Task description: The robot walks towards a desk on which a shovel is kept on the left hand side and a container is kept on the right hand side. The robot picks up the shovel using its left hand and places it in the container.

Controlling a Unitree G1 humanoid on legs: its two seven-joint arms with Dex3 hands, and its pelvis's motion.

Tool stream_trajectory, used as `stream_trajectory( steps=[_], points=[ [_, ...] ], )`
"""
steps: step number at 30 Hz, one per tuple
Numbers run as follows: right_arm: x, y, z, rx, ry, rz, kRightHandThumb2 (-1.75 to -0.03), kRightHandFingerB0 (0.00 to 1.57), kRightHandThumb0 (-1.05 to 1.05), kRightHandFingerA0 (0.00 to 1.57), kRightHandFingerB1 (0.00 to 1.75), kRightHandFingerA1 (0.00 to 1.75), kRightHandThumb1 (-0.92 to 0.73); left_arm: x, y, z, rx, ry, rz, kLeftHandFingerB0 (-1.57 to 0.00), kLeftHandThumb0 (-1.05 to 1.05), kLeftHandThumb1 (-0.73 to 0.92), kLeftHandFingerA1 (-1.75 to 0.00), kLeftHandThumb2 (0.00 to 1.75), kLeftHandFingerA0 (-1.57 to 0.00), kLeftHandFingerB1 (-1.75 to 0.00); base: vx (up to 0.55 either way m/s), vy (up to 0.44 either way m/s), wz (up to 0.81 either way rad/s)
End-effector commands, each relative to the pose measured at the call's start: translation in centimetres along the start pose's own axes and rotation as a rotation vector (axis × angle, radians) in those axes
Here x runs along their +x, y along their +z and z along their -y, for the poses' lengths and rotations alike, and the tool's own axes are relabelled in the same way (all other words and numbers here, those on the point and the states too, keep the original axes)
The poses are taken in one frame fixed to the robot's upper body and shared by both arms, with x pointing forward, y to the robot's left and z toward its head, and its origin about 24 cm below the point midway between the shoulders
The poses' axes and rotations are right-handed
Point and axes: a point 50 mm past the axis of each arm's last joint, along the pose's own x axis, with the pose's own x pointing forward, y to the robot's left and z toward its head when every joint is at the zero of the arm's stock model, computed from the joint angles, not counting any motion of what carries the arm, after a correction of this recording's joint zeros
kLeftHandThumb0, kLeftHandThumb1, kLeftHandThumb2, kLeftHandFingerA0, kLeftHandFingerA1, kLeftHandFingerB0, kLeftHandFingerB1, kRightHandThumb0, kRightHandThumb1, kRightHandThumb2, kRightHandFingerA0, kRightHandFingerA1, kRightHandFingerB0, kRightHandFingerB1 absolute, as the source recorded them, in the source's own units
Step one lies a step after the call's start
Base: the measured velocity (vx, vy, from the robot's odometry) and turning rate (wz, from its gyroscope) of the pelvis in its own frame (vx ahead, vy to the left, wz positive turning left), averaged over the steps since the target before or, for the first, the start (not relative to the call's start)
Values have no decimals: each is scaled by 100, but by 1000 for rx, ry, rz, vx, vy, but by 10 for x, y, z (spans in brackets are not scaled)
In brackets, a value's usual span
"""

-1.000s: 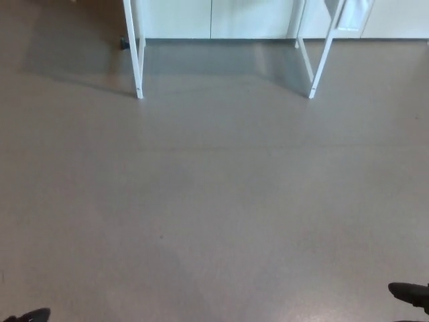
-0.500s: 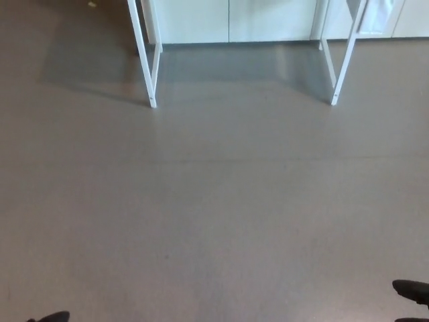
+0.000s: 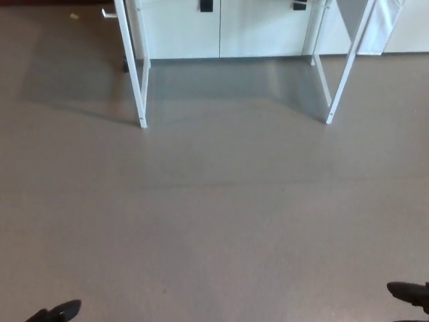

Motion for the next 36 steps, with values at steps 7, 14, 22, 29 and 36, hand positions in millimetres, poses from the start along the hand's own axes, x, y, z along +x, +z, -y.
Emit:
stream_trajectory(
  steps=[7,14,22,29,36],
  points=[
    [0,4,1,-14,1,27,-55,38,-16,53,48,57,-54,-2,-11,1,104,5,-40,-37,-28,47,-38,54,-47,-33,224,-30,9],
    [0,3,-2,-28,15,29,-56,40,-18,52,49,57,-54,-9,-19,-7,112,1,-48,-37,-27,47,-38,54,-47,-33,266,-184,10],
    [1,3,-1,-49,27,30,-55,39,-16,54,48,57,-54,-10,-22,-7,129,6,-57,-37,-25,47,-38,54,-47,-33,268,69,-16],
    [0,2,0,-32,30,27,-56,39,-15,54,48,58,-54,-10,-22,-5,145,7,-43,-36,-34,39,-44,62,-45,-40,314,219,-10],
    [2,3,0,-44,34,34,-55,40,-15,55,49,59,-54,-7,-19,-1,140,1,-23,-35,-37,39,-45,64,-45,-40,234,13,10]
  ],
)
